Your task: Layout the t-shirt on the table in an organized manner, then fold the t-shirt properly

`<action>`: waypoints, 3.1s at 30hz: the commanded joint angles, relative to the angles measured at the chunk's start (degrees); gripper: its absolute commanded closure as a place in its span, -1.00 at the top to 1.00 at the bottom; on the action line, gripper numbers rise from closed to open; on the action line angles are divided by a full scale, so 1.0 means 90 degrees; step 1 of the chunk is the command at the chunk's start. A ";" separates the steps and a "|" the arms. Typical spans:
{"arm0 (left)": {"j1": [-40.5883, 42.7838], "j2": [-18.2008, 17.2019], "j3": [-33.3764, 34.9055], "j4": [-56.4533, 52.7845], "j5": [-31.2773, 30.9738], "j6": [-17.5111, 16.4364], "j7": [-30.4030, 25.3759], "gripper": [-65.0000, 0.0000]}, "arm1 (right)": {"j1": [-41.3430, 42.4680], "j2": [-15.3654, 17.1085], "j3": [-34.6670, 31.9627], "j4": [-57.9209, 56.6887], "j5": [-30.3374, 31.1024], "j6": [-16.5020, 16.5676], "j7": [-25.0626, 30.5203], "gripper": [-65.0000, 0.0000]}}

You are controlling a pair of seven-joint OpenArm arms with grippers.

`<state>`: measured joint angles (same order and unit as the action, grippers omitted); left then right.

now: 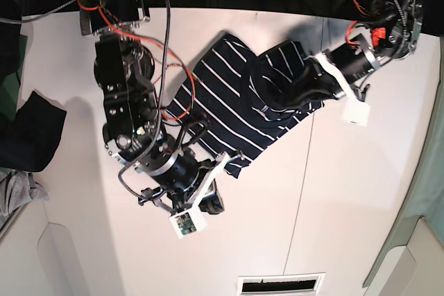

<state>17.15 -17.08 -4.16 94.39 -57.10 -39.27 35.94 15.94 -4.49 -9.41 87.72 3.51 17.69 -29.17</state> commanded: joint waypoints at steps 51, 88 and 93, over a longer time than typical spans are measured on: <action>-0.1462 -0.1804 -0.0313 -0.0136 0.1370 0.0255 0.0087 -1.00 | -0.1443 0.1098 0.1044 0.1044 0.3254 0.1564 -0.2263 -1.00; 0.1710 -0.0576 0.0240 -0.3436 0.4932 0.1554 -0.1022 -1.00 | -0.4454 0.3062 -0.1979 -0.0002 0.1168 0.1724 -0.0301 -1.00; 0.1362 -0.0656 0.0940 -0.4036 0.4583 0.1506 -0.1129 -1.00 | -0.4493 0.2594 -0.1872 -0.0588 0.0216 0.1722 -0.0712 -1.00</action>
<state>28.42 -21.93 4.54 57.95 -15.68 -25.26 26.00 -24.16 18.76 -26.30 81.71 4.75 32.62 -36.29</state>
